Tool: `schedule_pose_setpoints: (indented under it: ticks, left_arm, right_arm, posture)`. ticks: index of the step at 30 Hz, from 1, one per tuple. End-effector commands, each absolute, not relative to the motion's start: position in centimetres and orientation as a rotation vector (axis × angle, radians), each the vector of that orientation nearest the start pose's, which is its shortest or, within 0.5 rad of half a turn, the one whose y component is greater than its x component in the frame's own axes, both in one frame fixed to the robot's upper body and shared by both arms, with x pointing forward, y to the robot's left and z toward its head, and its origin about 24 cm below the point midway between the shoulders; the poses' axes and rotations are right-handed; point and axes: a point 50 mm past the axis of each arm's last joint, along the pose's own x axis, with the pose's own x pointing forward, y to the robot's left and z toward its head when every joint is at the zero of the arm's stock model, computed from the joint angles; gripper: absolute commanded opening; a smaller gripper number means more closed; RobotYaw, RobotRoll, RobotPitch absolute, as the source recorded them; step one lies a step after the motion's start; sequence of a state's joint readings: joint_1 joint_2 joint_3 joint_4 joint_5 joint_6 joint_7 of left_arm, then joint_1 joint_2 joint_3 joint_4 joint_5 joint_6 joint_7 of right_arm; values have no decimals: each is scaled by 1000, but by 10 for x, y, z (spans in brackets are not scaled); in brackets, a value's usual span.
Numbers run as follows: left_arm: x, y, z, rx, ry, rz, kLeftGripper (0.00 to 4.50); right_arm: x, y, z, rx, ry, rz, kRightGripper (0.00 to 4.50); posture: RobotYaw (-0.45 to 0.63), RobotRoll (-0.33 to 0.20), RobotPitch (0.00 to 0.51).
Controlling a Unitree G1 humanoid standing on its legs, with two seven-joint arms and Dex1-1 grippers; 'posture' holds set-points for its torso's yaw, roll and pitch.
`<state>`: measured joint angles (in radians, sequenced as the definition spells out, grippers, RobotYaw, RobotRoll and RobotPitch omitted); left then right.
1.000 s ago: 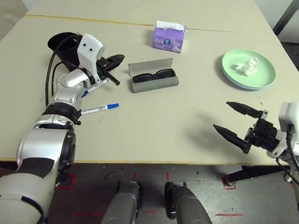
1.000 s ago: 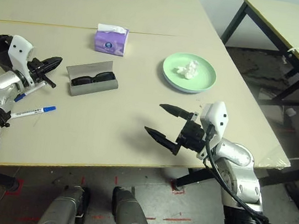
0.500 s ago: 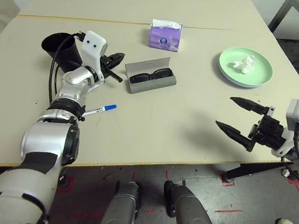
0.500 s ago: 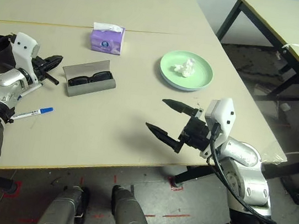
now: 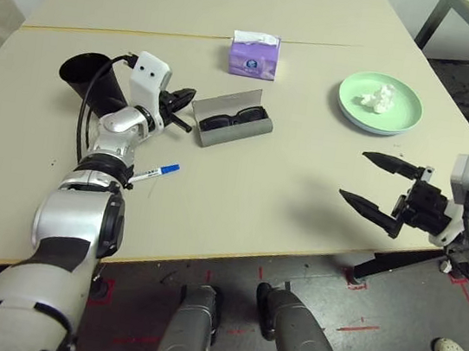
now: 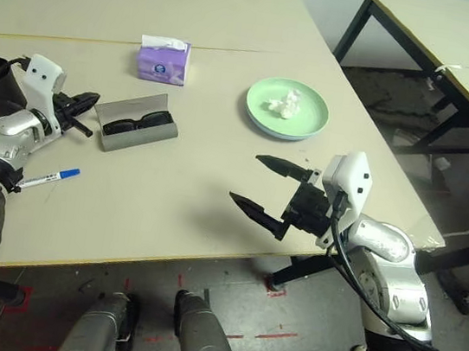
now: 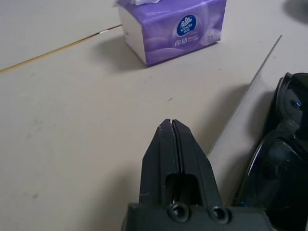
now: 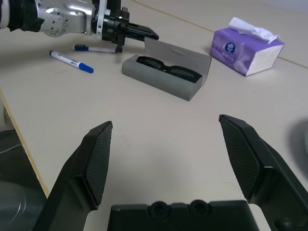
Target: Organize and tidy the items on the table.
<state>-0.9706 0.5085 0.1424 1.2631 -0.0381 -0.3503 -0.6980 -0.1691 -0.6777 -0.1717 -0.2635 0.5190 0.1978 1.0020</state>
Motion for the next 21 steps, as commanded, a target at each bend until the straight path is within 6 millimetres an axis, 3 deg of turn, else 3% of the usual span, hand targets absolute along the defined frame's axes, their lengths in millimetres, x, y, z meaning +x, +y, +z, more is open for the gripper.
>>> schedule_pose_setpoints:
  ticks: [1,10,21]
  left_arm:
    - [380,249,129,289,15,-470,39]
    - [373,250,123,322,42,-578,39]
    - [365,255,115,349,86,-659,39]
  right_arm:
    - [244,-215,178,-307,-178,1008,4500]
    - [248,-218,184,-311,-191,995,4500]
    - [248,-217,176,-292,-180,1001,4500]
  posture:
    - [-280,0,182]
    - [-274,0,185]
    - [-269,0,186]
